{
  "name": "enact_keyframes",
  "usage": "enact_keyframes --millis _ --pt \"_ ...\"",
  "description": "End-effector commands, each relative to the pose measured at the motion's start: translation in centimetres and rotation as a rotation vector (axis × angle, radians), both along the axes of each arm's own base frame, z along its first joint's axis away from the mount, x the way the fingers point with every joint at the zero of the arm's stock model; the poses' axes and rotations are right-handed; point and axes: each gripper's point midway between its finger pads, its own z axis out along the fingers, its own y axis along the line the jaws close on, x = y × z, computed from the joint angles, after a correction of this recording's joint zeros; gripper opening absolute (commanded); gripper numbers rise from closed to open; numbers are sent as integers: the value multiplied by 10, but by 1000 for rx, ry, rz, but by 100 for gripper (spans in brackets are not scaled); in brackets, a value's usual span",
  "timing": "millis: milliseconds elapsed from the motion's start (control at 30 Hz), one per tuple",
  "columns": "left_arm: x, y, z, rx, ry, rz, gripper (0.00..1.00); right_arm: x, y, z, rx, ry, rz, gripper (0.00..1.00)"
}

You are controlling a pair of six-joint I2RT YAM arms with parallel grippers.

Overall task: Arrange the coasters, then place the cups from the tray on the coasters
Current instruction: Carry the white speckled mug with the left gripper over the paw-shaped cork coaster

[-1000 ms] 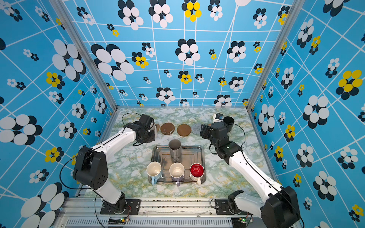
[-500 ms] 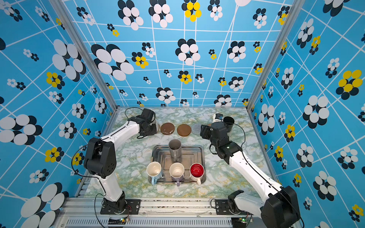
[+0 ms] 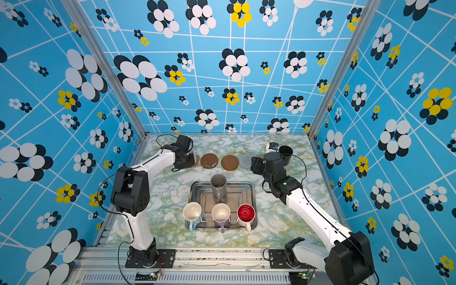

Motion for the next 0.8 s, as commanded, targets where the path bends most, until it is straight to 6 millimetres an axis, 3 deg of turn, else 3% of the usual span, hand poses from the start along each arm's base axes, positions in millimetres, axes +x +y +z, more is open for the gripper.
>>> enact_keyframes --millis 0,767 --pt "30 -1 25 -28 -111 21 0 1 -1 6 -7 -8 4 66" --pt "37 10 17 17 -67 30 0 2 1 4 -9 3 17 66"
